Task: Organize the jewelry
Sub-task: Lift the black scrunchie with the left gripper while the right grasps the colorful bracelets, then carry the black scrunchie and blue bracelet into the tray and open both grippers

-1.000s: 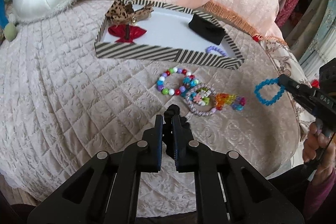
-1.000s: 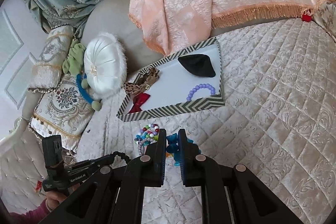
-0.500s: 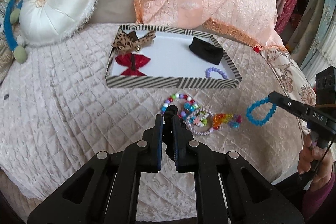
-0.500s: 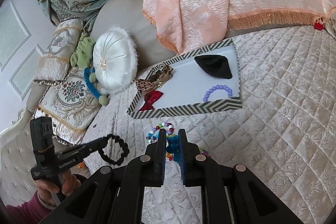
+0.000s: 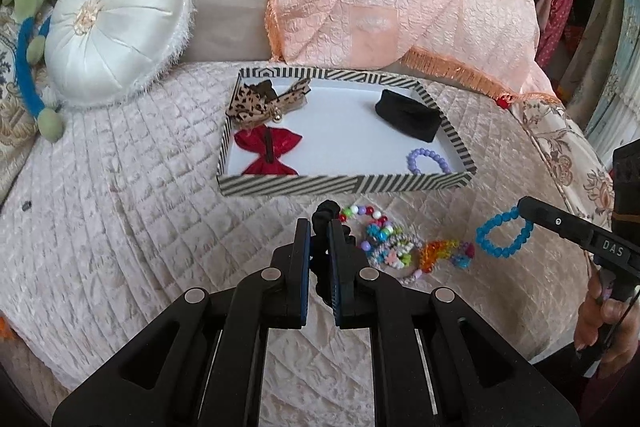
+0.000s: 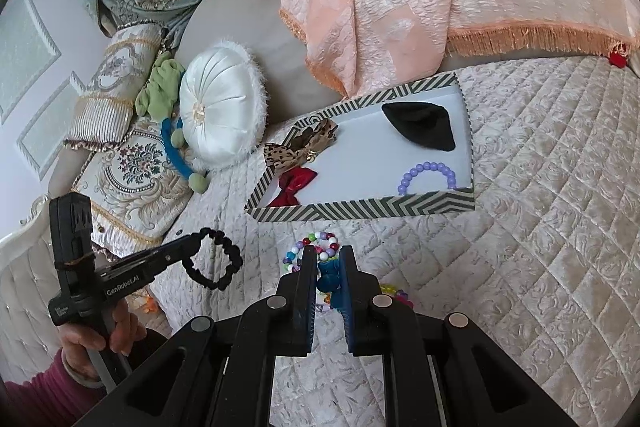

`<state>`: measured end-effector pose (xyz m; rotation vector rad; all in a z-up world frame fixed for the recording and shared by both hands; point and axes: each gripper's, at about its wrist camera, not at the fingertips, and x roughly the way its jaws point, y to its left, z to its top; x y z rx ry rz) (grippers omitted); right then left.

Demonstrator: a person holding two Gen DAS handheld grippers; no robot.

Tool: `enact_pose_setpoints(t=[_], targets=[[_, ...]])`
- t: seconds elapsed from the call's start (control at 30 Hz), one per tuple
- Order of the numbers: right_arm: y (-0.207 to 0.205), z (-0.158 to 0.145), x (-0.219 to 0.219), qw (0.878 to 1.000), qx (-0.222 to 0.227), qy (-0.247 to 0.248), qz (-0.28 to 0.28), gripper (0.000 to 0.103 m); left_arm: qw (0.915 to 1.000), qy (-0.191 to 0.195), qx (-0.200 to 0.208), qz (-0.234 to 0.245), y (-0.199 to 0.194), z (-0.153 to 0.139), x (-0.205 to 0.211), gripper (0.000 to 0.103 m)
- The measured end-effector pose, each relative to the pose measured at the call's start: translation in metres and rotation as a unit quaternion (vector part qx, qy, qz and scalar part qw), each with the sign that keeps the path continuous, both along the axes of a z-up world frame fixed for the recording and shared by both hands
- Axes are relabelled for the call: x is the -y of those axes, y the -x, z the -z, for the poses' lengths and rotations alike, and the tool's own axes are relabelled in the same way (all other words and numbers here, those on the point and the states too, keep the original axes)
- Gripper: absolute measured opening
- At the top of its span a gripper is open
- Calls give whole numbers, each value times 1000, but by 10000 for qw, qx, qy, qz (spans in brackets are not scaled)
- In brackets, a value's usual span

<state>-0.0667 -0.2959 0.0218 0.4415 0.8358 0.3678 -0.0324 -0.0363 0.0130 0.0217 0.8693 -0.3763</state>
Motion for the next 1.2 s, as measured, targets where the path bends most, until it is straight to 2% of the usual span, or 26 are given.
enact_pose_setpoints(t=[0.53, 1.2], targets=[[-51, -34, -20, 9986, 216, 398, -277, 10, 9991, -318, 283, -62, -54, -19, 15, 7], [-101, -26, -26, 9983, 63, 508, -271, 10, 9987, -481, 185, -2, -101, -8, 43, 7]])
